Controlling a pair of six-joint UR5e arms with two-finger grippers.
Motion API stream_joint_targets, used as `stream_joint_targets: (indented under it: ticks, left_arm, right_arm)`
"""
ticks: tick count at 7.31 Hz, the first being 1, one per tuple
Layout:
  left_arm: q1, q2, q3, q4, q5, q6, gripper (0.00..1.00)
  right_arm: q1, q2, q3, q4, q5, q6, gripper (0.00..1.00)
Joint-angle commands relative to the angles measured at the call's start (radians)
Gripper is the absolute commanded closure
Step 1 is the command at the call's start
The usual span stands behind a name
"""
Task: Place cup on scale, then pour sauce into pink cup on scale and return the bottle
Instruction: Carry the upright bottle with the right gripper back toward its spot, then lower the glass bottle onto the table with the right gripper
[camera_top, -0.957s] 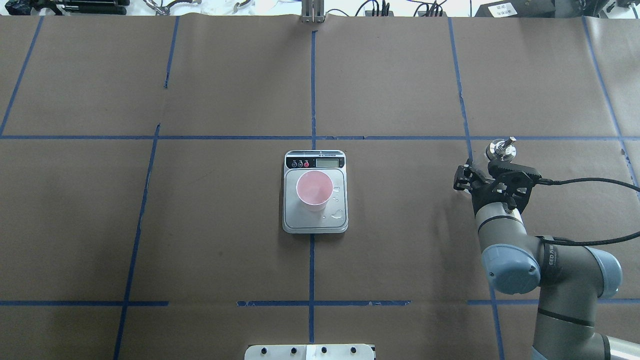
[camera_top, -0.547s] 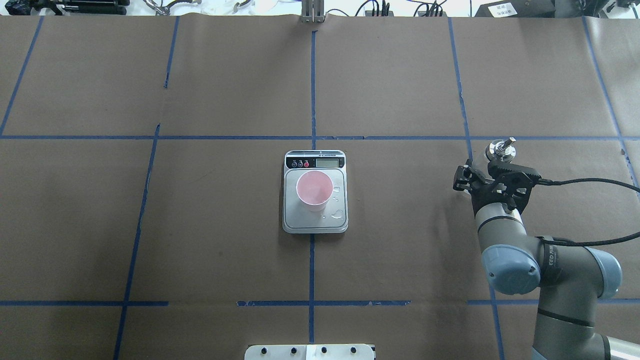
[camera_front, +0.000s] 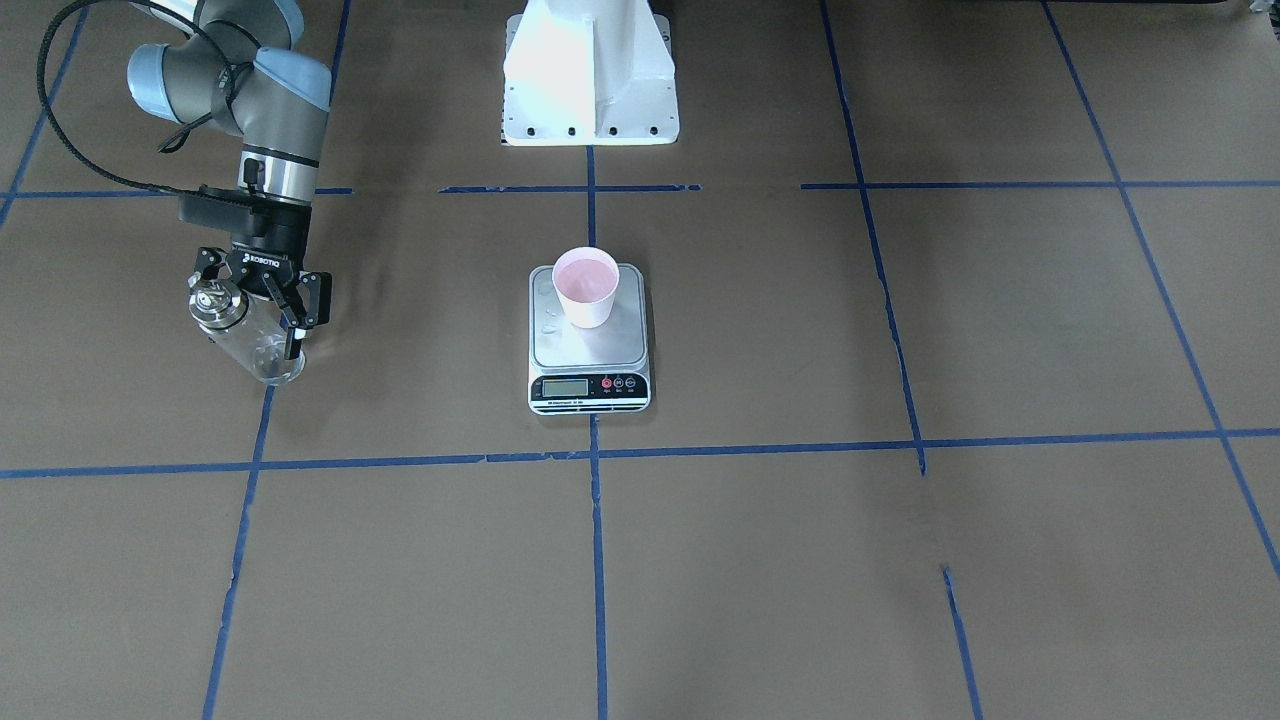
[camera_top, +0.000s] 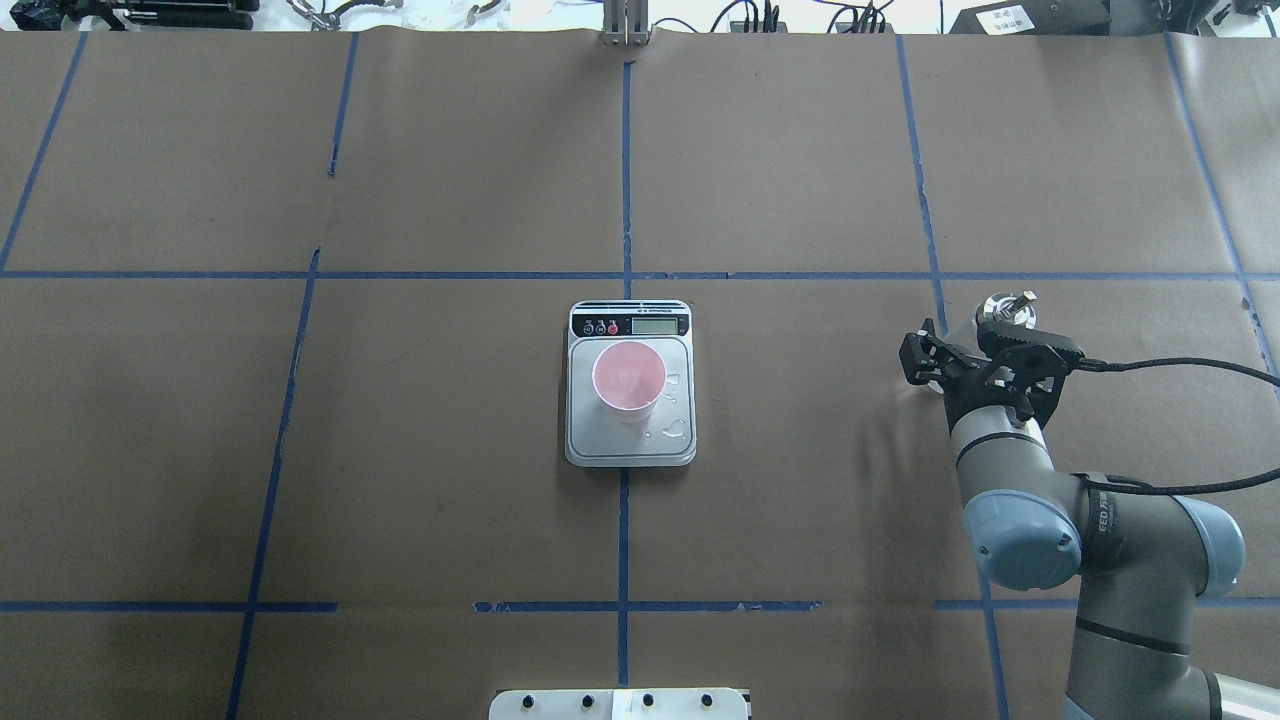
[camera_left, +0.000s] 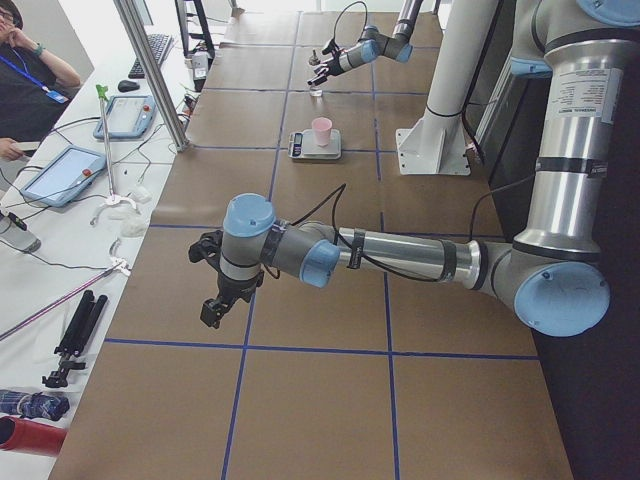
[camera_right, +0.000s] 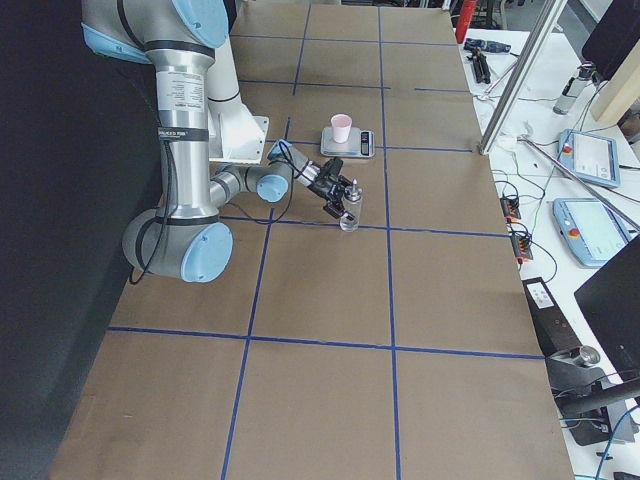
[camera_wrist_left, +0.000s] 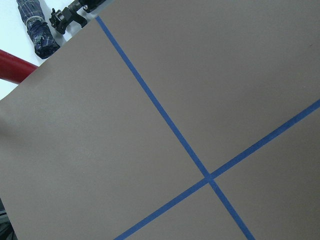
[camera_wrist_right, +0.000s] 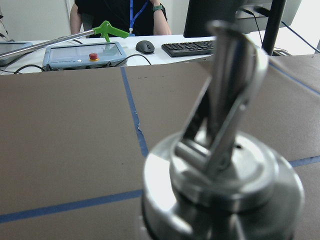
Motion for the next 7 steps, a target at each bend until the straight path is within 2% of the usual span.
stream_joint_targets:
  ticks: [1, 3, 5, 7]
  left_arm:
    - [0.001, -0.002, 0.000, 0.000, 0.000, -0.002, 0.00]
    - [0.000, -0.003, 0.000, 0.000, 0.000, -0.002, 0.00]
    - [0.000, 0.005, -0.011, 0.000, 0.000, 0.000, 0.00]
    - [0.000, 0.006, -0.012, 0.000, 0.002, 0.002, 0.00]
  right_arm:
    - [-0.004, 0.000, 0.004, 0.000, -0.001, 0.001, 0.00]
    - [-0.039, -0.008, 0.018, 0.000, -0.010, 0.029, 0.00]
    - [-0.087, -0.119, 0.111, 0.000, -0.033, 0.030, 0.00]
    - [-0.117, -0.161, 0.141, 0.000, -0.058, 0.036, 0.00]
